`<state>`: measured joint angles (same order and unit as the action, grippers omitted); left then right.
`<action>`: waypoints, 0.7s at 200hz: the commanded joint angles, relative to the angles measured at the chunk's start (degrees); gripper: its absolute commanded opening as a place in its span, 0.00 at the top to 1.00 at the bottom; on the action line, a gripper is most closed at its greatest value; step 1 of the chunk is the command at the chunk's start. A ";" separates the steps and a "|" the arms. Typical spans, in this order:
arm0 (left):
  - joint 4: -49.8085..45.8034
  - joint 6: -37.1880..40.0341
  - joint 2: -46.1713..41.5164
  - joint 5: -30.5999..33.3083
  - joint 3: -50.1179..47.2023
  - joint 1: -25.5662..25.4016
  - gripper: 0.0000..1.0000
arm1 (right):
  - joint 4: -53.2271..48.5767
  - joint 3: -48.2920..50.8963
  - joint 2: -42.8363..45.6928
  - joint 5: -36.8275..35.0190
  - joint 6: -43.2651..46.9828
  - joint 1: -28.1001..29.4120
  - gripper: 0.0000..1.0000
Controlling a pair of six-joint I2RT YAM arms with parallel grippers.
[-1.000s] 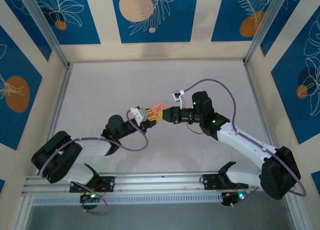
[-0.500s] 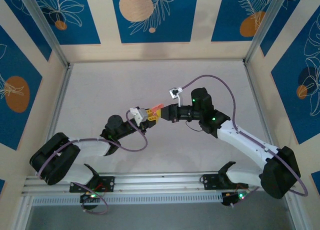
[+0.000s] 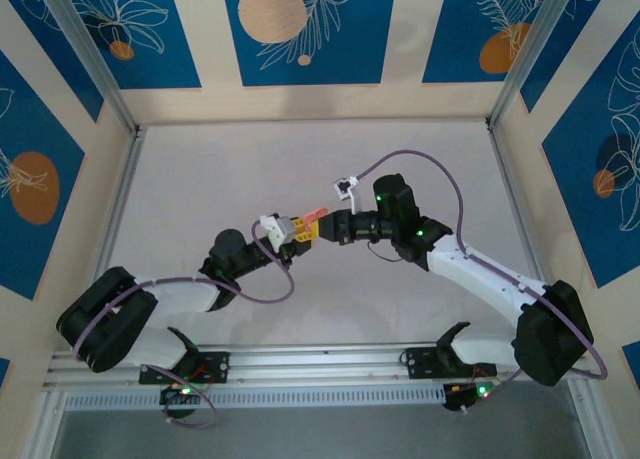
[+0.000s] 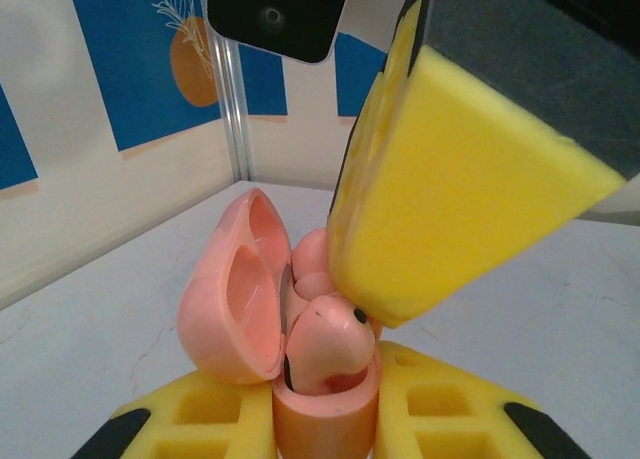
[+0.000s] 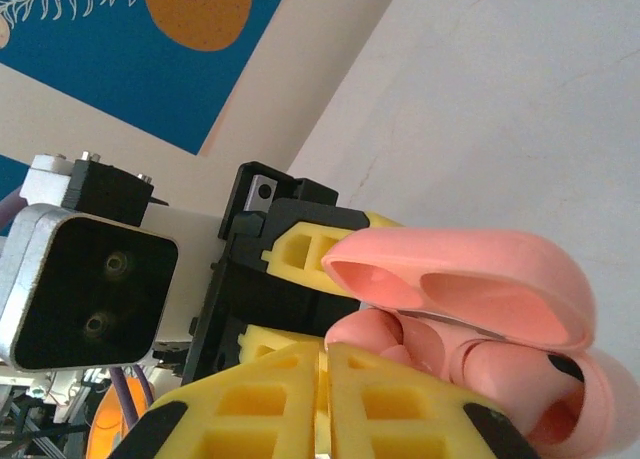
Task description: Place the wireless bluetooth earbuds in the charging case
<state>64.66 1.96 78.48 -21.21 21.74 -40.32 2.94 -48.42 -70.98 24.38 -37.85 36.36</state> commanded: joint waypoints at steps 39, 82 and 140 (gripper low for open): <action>0.44 0.50 -1.64 -2.32 -0.38 -0.72 0.79 | -2.98 -3.81 -1.99 -2.44 3.20 0.29 0.87; -1.01 1.29 -2.23 -3.15 -0.29 -0.70 0.79 | -5.84 -3.98 -0.22 0.09 6.57 0.16 0.83; -5.11 1.13 -4.09 -7.54 0.41 -0.62 0.78 | -12.09 -5.96 6.41 5.87 15.03 -4.74 0.67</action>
<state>60.73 2.09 76.27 -24.69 21.65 -40.32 -4.97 -51.46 -67.26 26.06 -28.21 34.46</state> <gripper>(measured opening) 0.218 0.306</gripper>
